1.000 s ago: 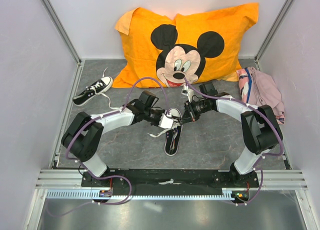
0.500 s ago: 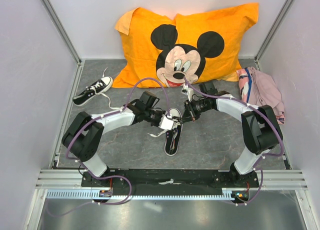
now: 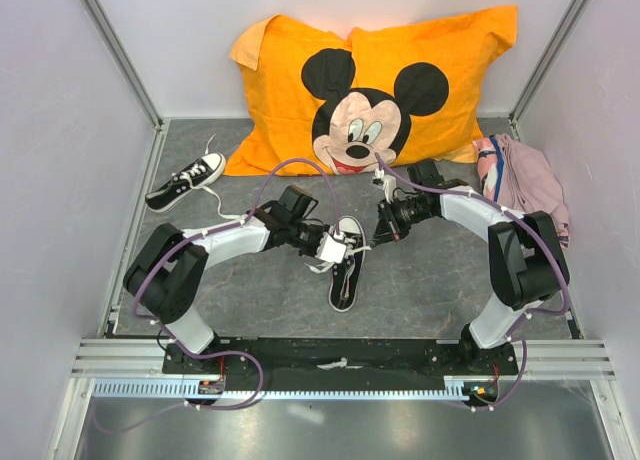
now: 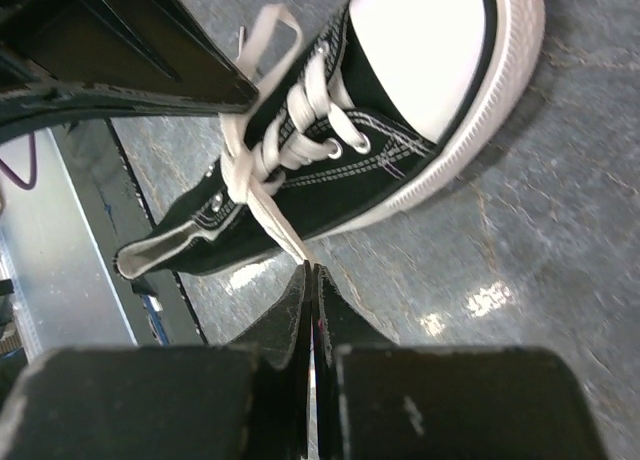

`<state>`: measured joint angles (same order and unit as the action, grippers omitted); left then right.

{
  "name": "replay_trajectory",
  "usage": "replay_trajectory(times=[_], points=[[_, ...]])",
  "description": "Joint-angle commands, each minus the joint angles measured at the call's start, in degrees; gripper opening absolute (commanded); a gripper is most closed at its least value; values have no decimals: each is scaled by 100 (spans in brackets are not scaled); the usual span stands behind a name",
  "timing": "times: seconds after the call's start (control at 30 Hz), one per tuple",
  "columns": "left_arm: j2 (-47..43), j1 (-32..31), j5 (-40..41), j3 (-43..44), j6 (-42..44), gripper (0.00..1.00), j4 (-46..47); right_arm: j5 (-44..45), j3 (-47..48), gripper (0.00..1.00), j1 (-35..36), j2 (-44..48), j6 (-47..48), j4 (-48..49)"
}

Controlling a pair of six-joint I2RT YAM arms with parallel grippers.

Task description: Tie the shoes

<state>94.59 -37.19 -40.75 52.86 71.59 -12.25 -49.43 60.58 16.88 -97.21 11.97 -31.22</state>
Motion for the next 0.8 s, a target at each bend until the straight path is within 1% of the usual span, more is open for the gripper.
replay_trajectory(times=[0.0, 0.3, 0.4, 0.43, 0.5, 0.53, 0.57, 0.63, 0.7, 0.73, 0.77], points=[[-335, 80, 23, -118, 153, 2, -155, 196, 183, 0, -150, 264, 455, -305], [-415, 203, 68, -206, 224, 2, -252, 338, 95, 0, -370, 299, 974, -613], [-432, 203, -38, -197, 250, 2, -260, -4, 173, 0, -361, 238, 1184, -727], [-406, 203, -82, -189, 250, 2, -260, -84, 209, 15, -361, 229, 1229, -736], [-380, 203, -91, -145, 259, 2, -260, -312, 244, 39, -326, 237, 1447, -692], [-353, 203, -82, -136, 294, 1, -260, -365, 262, 59, -300, 246, 1527, -666], [-344, 203, -82, -136, 311, 2, -260, -444, 262, 66, -282, 264, 1580, -614], [-327, 203, -91, -136, 355, 2, -260, -506, 218, 74, -186, 308, 1764, -342], [-327, 203, -117, -136, 390, 2, -260, -594, 96, 77, -107, 387, 2045, -70], [-318, 203, -135, -136, 408, 2, -260, -620, 51, 79, -72, 422, 2421, 10], [-309, 212, -143, -144, 417, 2, -252, -621, -1, 80, -36, 474, 2598, 81]])
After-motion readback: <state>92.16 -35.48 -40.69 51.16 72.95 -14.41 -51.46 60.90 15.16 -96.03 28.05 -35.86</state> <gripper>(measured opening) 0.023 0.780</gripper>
